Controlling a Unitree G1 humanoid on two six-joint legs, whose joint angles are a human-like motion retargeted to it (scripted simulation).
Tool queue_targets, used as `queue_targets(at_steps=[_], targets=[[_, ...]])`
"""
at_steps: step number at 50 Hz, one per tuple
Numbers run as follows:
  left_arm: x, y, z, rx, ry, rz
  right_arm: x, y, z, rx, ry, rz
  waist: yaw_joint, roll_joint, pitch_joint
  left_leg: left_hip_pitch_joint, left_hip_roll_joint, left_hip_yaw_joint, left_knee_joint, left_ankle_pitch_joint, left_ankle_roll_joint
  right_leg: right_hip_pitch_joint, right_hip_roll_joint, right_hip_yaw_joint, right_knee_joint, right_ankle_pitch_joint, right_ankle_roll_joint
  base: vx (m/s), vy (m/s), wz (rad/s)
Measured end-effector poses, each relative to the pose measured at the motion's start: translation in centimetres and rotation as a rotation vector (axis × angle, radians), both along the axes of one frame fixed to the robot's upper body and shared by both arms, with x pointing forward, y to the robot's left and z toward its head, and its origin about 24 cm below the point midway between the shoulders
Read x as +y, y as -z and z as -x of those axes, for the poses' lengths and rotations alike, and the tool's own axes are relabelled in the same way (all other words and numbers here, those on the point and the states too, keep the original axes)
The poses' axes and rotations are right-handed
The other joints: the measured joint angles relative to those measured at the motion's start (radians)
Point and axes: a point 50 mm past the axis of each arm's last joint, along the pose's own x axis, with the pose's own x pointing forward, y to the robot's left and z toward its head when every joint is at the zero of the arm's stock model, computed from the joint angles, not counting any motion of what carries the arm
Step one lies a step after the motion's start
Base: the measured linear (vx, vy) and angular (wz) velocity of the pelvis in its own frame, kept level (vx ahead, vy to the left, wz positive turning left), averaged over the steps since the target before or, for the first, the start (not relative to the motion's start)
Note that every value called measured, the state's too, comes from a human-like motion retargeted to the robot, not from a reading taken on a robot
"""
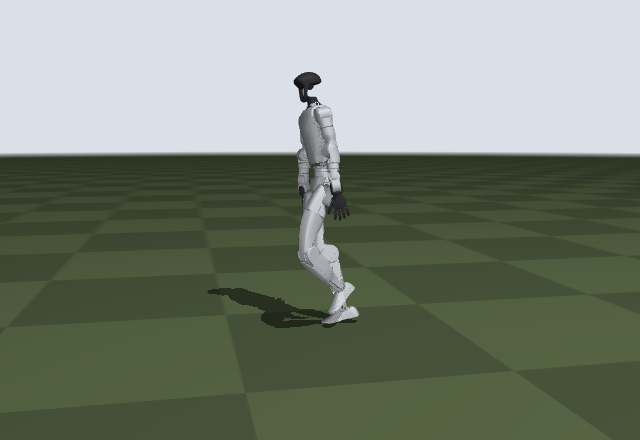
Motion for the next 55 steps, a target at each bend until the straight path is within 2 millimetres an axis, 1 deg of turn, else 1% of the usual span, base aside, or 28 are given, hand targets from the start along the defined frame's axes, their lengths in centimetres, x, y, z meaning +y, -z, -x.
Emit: queue_targets(at_steps=[2, 3, 5, 8, 10, 11, 12, 13, 15, 16, 17, 20, 22, 23, 25, 27, 31, 33, 35, 38, 40, 43, 45, 47, 48, 50, 53, 55], targets=[[-0.4, 0.1, 0.8, 0.031, 0.003, 0.022, 0.6, -0.1, -1.6, -0.057, -0.038, -0.022, 0.005, -0.008, -0.015, -0.018, -0.038, 0.056, -0.129, -0.009, 0.000, 0.005, -0.029, -0.028, -0.017, 0.021, 0.053, 0.00, 0.61, 0.69], [-0.8, 0.1, 1.2, 0.047, 0.009, 0.037, 0.9, -0.1, -2.3, -0.084, -0.053, -0.032, -0.003, -0.015, -0.028, -0.025, -0.084, 0.084, -0.232, -0.003, 0.000, 0.001, -0.056, -0.047, -0.027, 0.036, 0.085, 0.00, 0.68, 1.12], [-1.5, 0.2, 1.8, 0.074, 0.025, 0.060, 1.3, -0.4, -3.7, -0.137, -0.076, -0.051, -0.033, -0.020, -0.054, -0.039, -0.187, 0.082, -0.471, 0.033, -0.045, -0.008, -0.093, -0.100, -0.043, 0.052, 0.135, 0.11, 0.52, 1.16], [-1.9, 0.2, 2.6, 0.119, 0.053, 0.076, 2.2, -0.7, -5.5, -0.184, -0.119, -0.087, -0.036, 0.006, -0.058, -0.003, -0.242, -0.027, -0.785, 0.117, -0.229, 0.026, -0.057, -0.127, -0.058, 0.042, 0.168, 0.27, 0.17, 0.18], [-2.0, 0.2, 2.8, 0.140, 0.113, 0.098, 2.8, -0.9, -6.3, -0.194, -0.147, -0.106, -0.028, 0.029, -0.047, 0.038, -0.252, -0.098, -0.939, 0.211, -0.318, 0.055, -0.031, -0.112, -0.059, 0.029, 0.186, 0.32, 0.17, -0.26], [-2.1, 0.2, 2.9, 0.148, 0.156, 0.109, 2.9, -0.9, -6.3, -0.188, -0.161, -0.115, -0.023, 0.036, -0.047, 0.060, -0.256, -0.111, -0.983, 0.256, -0.330, 0.070, -0.025, -0.105, -0.057, 0.023, 0.198, 0.38, 0.19, -0.29], [-2.3, 0.2, 2.9, 0.155, 0.200, 0.120, 3.1, -0.9, -6.3, -0.181, -0.174, -0.124, -0.018, 0.039, -0.048, 0.079, -0.264, -0.113, -1.018, 0.295, -0.315, 0.084, -0.025, -0.096, -0.054, 0.019, 0.212, 0.41, 0.18, -0.23], [-2.4, 0.2, 3.0, 0.163, 0.245, 0.129, 3.1, -0.8, -6.2, -0.170, -0.184, -0.130, -0.013, 0.034, -0.053, 0.096, -0.280, -0.097, -1.033, 0.321, -0.247, 0.096, -0.038, -0.086, -0.049, 0.017, 0.229, 0.45, 0.18, -0.14], [-2.5, 0.2, 3.2, 0.182, 0.314, 0.131, 3.2, -0.7, -5.6, -0.146, -0.203, -0.143, -0.012, 0.025, -0.070, 0.138, -0.312, -0.024, -1.068, 0.278, -0.142, 0.115, -0.060, -0.062, -0.034, 0.018, 0.270, 0.54, 0.20, -0.02], [-2.4, 0.2, 3.4, 0.190, 0.324, 0.123, 3.3, -0.5, -5.1, -0.133, -0.210, -0.149, -0.014, 0.025, -0.081, 0.155, -0.320, -0.023, -1.081, 0.266, -0.124, 0.127, -0.063, -0.056, -0.027, 0.025, 0.291, 0.56, 0.19, -0.04], [-2.3, 0.2, 3.5, 0.193, 0.325, 0.115, 3.3, -0.4, -4.6, -0.121, -0.215, -0.152, -0.014, 0.023, -0.089, 0.165, -0.327, -0.030, -1.085, 0.255, -0.111, 0.137, -0.069, -0.050, -0.017, 0.032, 0.311, 0.52, 0.18, -0.24], [-2.0, 0.2, 3.3, 0.174, 0.248, 0.086, 3.4, 0.0, -3.0, -0.101, -0.203, -0.138, 0.000, 0.010, -0.095, 0.171, -0.330, -0.084, -1.040, 0.222, -0.111, 0.138, -0.110, -0.043, 0.055, 0.084, 0.358, 0.50, 0.18, -0.45], [-1.8, 0.2, 2.8, 0.150, 0.178, 0.072, 3.2, 0.2, -1.9, -0.089, -0.167, -0.125, -0.001, 0.026, -0.092, 0.208, -0.318, -0.068, -1.049, 0.202, -0.082, 0.134, -0.124, -0.104, 0.123, 0.163, 0.362, 0.43, 0.20, -0.15], [-1.7, 0.2, 2.5, 0.138, 0.142, 0.066, 2.9, 0.3, -1.5, -0.081, -0.151, -0.120, 0.000, 0.039, -0.091, 0.231, -0.310, -0.061, -1.066, 0.194, -0.069, 0.124, -0.121, -0.096, 0.168, 0.211, 0.360, 0.38, 0.19, -0.06], [-1.2, 0.1, 1.8, 0.114, 0.068, 0.047, 2.4, 0.3, -0.8, -0.073, -0.140, -0.102, -0.027, 0.075, -0.079, 0.271, -0.286, -0.105, -1.076, 0.178, -0.059, 0.085, -0.120, -0.087, 0.320, 0.279, 0.364, 0.39, 0.20, 0.13], [-0.6, 0.1, 0.9, 0.082, 0.014, 0.020, 2.0, 0.4, -0.4, -0.075, -0.141, -0.067, -0.080, 0.101, -0.054, 0.303, -0.259, -0.151, -1.070, 0.167, -0.058, -0.012, -0.100, -0.015, 0.541, 0.277, 0.384, 0.31, 0.14, 0.30], [1.6, -0.4, -1.9, -0.008, 0.010, -0.059, 1.3, 0.5, 0.6, -0.079, -0.072, -0.009, -0.123, 0.125, -0.021, 0.344, -0.235, -0.178, -1.075, 0.147, -0.043, -0.213, -0.131, 0.000, 0.920, 0.026, 0.356, 0.25, 0.09, 0.14], [2.8, -0.8, -3.3, -0.053, 0.028, -0.113, 1.3, 0.6, 1.7, -0.044, -0.023, -0.018, -0.133, 0.115, -0.027, 0.353, -0.247, -0.192, -1.091, 0.146, -0.039, -0.310, -0.131, 0.013, 1.002, -0.061, 0.351, 0.24, 0.03, 0.35], [3.5, -1.1, -4.8, -0.109, 0.043, -0.153, 1.2, 0.6, 3.0, 0.004, 0.022, -0.037, -0.139, 0.105, -0.032, 0.365, -0.257, -0.198, -1.110, 0.144, -0.040, -0.379, -0.143, 0.002, 1.000, -0.115, 0.339, 0.25, 0.05, 0.46], [3.9, -1.7, -7.0, -0.204, 0.049, -0.164, 1.0, 0.6, 4.8, 0.069, 0.075, -0.052, -0.160, 0.084, -0.032, 0.384, -0.291, -0.243, -1.135, 0.144, -0.036, -0.456, -0.153, 0.016, 0.853, -0.143, 0.307, 0.23, 0.03, 0.75], [3.9, -2.0, -8.1, -0.254, 0.050, -0.157, 0.9, 0.6, 6.1, 0.115, 0.099, -0.043, -0.181, 0.063, -0.033, 0.401, -0.316, -0.274, -1.147, 0.140, -0.033, -0.482, -0.145, 0.057, 0.672, -0.111, 0.276, 0.29, 0.00, 1.13], [3.5, -2.2, -8.9, -0.301, 0.049, -0.143, 0.6, 0.4, 7.6, 0.183, 0.108, -0.027, -0.204, 0.019, -0.027, 0.432, -0.363, -0.317, -1.150, 0.123, -0.020, -0.468, -0.120, 0.244, 0.376, -0.053, 0.250, 0.27, -0.05, 1.21], [3.4, -2.1, -8.7, -0.304, 0.054, -0.131, 0.6, 0.3, 8.3, 0.221, 0.096, -0.026, -0.213, -0.006, -0.019, 0.461, -0.382, -0.344, -1.142, 0.103, -0.011, -0.432, -0.108, 0.372, 0.247, -0.025, 0.256, 0.37, -0.12, 1.14], [3.4, -1.8, -7.8, -0.266, 0.065, -0.122, 0.7, 0.2, 8.9, 0.255, 0.080, -0.031, -0.214, -0.025, -0.020, 0.485, -0.388, -0.370, -1.122, 0.077, -0.003, -0.394, -0.123, 0.370, 0.192, 0.066, 0.231, 0.35, -0.18, 0.98], [3.5, -1.7, -7.1, -0.239, 0.067, -0.123, 0.9, 0.2, 9.2, 0.271, 0.068, -0.035, -0.200, -0.029, -0.025, 0.490, -0.378, -0.368, -1.107, 0.061, -0.001, -0.380, -0.120, 0.322, 0.193, 0.029, 0.196, 0.34, -0.29, 0.50], [3.5, -1.4, -5.8, -0.191, 0.063, -0.132, 1.3, 0.2, 9.0, 0.286, 0.058, -0.043, -0.156, -0.044, -0.025, 0.483, -0.360, -0.364, -1.049, 0.029, 0.000, -0.346, -0.145, 0.182, 0.171, 0.011, 0.142, 0.27, -0.35, 0.21], [2.4, -0.7, -3.6, -0.123, 0.012, -0.132, 1.4, 0.3, 7.8, 0.261, 0.064, -0.037, -0.113, -0.052, -0.011, 0.448, -0.323, -0.337, -0.923, 0.036, 0.000, -0.296, -0.112, 0.235, 0.151, -0.026, 0.106, 0.30, -0.22, 0.79], [1.9, -0.5, -2.0, -0.074, -0.048, -0.106, 1.4, 0.4, 6.6, 0.225, 0.060, -0.031, -0.132, -0.055, -0.007, 0.403, -0.289, -0.330, -0.814, 0.082, 0.000, -0.253, -0.119, 0.163, 0.119, -0.049, 0.083, 0.29, -0.08, 1.73]])
